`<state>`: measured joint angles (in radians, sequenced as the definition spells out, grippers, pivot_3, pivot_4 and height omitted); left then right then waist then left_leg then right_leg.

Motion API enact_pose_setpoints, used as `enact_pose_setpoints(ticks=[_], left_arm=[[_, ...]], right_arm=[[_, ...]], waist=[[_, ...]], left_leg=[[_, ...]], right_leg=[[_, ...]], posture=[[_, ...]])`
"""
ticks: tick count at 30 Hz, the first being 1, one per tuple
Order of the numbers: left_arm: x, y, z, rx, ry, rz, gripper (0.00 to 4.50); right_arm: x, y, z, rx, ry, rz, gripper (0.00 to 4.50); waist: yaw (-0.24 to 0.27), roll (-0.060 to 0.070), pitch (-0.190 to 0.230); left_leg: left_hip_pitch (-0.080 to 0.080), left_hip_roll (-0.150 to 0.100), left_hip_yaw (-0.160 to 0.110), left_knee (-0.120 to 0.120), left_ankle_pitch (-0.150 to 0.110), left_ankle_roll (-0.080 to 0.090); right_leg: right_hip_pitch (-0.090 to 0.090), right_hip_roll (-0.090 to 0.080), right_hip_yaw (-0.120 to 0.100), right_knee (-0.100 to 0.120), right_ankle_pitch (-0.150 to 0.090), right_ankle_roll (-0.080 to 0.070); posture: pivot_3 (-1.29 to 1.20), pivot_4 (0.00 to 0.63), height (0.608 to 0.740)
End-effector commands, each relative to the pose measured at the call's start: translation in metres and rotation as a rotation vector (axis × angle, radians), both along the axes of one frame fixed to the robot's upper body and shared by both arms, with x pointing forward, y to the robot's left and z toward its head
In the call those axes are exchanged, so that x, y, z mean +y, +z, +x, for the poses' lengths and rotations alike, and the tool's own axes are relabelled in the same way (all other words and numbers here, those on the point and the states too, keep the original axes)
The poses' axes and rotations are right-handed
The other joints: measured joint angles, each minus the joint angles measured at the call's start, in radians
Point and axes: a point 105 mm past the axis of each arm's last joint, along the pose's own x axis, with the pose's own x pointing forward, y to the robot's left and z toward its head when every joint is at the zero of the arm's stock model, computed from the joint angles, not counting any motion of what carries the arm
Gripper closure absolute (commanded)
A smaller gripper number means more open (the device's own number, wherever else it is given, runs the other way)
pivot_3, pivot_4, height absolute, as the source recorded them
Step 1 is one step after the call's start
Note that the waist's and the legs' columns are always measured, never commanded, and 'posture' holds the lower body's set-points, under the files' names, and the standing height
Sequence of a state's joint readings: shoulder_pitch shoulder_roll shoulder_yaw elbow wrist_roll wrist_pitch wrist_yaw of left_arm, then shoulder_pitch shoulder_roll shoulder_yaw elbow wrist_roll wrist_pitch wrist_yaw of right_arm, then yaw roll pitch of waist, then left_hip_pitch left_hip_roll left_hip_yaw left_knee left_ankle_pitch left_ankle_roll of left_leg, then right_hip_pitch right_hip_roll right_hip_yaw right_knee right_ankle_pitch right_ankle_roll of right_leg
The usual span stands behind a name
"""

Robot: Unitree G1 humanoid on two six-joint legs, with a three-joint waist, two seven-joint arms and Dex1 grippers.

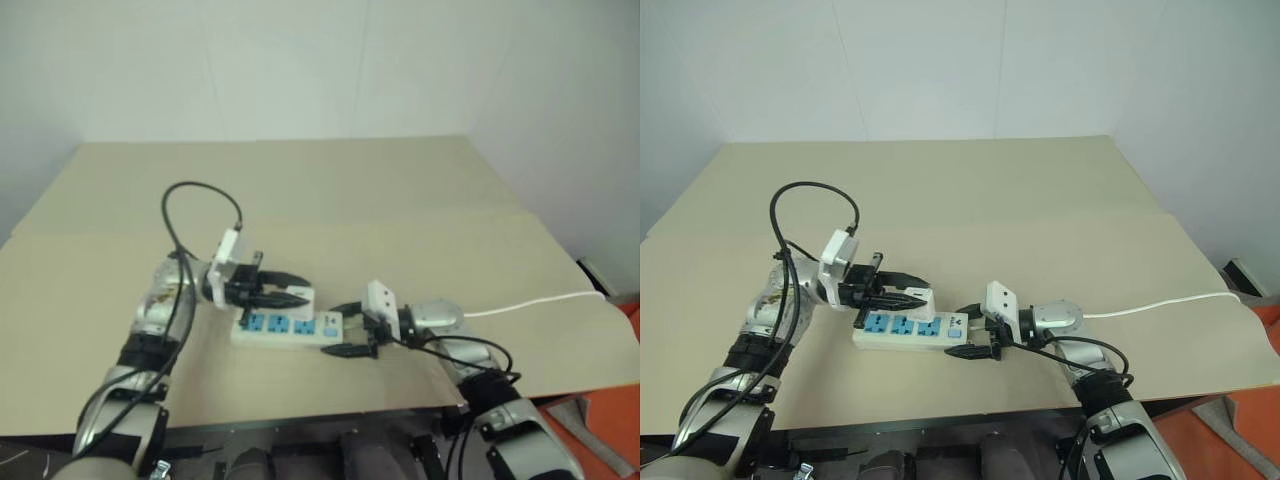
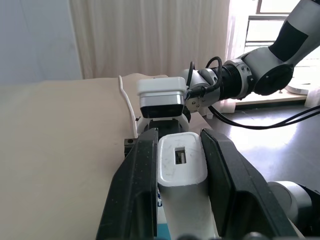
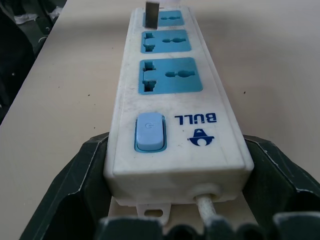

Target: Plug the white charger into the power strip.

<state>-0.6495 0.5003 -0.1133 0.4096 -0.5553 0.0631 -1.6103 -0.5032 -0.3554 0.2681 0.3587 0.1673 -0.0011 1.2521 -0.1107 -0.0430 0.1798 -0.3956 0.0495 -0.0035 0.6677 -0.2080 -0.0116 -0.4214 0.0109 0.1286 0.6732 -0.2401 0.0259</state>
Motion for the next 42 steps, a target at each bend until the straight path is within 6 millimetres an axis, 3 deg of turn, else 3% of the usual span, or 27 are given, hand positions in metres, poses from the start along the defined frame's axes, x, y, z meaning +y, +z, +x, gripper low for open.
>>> enact_pose_setpoints(ticks=[1,28,32,42], left_arm=[[-0.003,0.003,-0.004,-0.04,-0.032,-0.003,3.5],[-0.008,-0.011,0.006,-0.01,-0.019,-0.003,3.5],[-0.009,-0.024,0.005,-0.026,-0.027,0.069,3.5],[-0.008,-0.028,0.008,-0.056,0.006,0.01,3.5]], right_arm=[[0.007,-0.011,-0.009,0.037,0.033,-0.032,1.07],[0.004,-0.014,-0.012,0.049,0.021,-0.045,1.07],[0.004,-0.014,-0.012,0.051,0.02,-0.046,1.07],[0.003,-0.014,-0.012,0.045,0.02,-0.045,1.07]], waist=[[0.0,0.0,0.0],[-0.001,0.0,0.0],[-0.001,0.0,0.0],[0.003,0.0,0.0]], left_leg=[[0.0,0.0,0.0,0.0,0.0,0.0],[0.0,0.0,0.0,-0.001,0.0,0.0],[-0.001,0.0,0.0,-0.002,0.0,0.0],[-0.001,0.0,0.0,-0.002,0.0,0.0]], right_leg=[[0.0,0.0,0.0,0.0,0.0,0.0],[0.0,0.0,0.0,-0.001,0.0,0.0],[0.0,0.0,0.0,-0.003,0.0,0.0],[0.0,0.0,0.0,-0.004,0.0,0.0]], posture=[[0.0,0.15,0.74],[0.0,0.15,0.74],[0.0,0.15,0.74],[0.0,0.15,0.74]])
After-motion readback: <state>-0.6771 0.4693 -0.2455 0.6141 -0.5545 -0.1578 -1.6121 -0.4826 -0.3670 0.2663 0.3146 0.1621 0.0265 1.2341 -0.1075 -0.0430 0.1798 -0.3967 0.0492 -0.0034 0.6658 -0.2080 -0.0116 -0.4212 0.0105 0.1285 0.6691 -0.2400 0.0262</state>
